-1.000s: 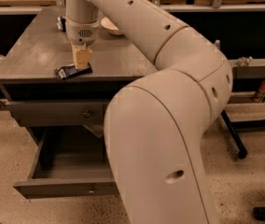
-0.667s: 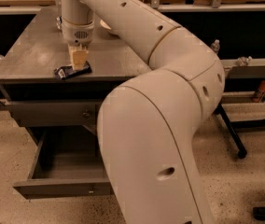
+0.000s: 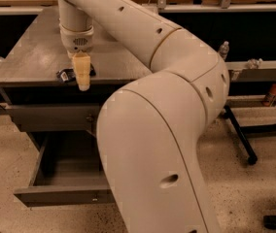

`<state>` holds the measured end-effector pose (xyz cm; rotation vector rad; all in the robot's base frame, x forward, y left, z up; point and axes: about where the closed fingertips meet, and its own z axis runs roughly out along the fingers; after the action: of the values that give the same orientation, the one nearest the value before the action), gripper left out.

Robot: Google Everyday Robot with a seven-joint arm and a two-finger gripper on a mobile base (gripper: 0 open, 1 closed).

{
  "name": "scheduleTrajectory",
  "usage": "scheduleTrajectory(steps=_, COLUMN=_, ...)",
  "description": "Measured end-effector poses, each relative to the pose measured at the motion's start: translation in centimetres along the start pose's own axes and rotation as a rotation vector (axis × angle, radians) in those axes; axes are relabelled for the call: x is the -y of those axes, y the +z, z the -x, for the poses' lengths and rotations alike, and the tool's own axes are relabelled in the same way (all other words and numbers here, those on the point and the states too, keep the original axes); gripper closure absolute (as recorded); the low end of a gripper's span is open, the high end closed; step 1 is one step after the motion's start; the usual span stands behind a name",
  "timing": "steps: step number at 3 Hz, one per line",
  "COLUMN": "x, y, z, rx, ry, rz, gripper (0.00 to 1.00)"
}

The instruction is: Place rxbar blueberry into middle drawer

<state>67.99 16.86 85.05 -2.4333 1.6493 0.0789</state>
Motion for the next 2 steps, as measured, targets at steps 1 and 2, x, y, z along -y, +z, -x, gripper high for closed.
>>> scheduleTrajectory(steps=1, x=0.0, y=1.0, z=-0.7, rx=-0.022, ry=0.021, rz=0.004, gripper=0.02)
scheduleTrajectory(steps=2, x=-0.1, y=2.1, z=-1.3, rx=-0.041, ry=0.035, rz=0.013, gripper=0.13)
